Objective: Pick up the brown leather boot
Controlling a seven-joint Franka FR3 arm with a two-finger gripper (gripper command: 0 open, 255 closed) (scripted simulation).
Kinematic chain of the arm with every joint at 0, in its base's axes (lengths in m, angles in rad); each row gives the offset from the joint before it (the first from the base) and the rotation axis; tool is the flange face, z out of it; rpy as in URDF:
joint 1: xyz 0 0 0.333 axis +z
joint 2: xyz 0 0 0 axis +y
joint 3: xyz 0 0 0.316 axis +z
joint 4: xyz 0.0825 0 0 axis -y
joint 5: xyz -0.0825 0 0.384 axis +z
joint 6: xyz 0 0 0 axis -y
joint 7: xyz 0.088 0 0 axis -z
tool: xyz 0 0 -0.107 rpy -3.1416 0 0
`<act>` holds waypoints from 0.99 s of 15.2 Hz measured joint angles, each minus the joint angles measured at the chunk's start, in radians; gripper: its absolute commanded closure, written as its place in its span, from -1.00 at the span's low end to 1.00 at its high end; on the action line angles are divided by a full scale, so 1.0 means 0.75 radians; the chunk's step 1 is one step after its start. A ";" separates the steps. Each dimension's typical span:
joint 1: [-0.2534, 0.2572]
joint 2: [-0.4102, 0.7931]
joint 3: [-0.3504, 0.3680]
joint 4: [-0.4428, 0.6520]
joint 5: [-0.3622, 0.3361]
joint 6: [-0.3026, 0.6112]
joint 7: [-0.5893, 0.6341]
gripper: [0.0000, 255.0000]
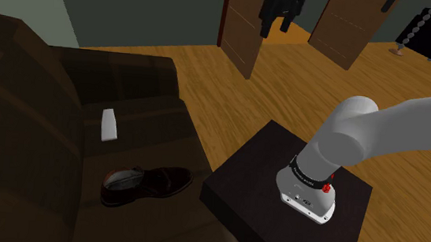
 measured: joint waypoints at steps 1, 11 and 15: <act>0.000 0.000 0.000 0.000 0.000 0.000 0.000 -1.00; 0.067 0.087 0.209 -0.228 0.096 0.319 0.195 -1.00; 0.097 0.168 0.308 -0.293 0.131 0.468 0.287 -1.00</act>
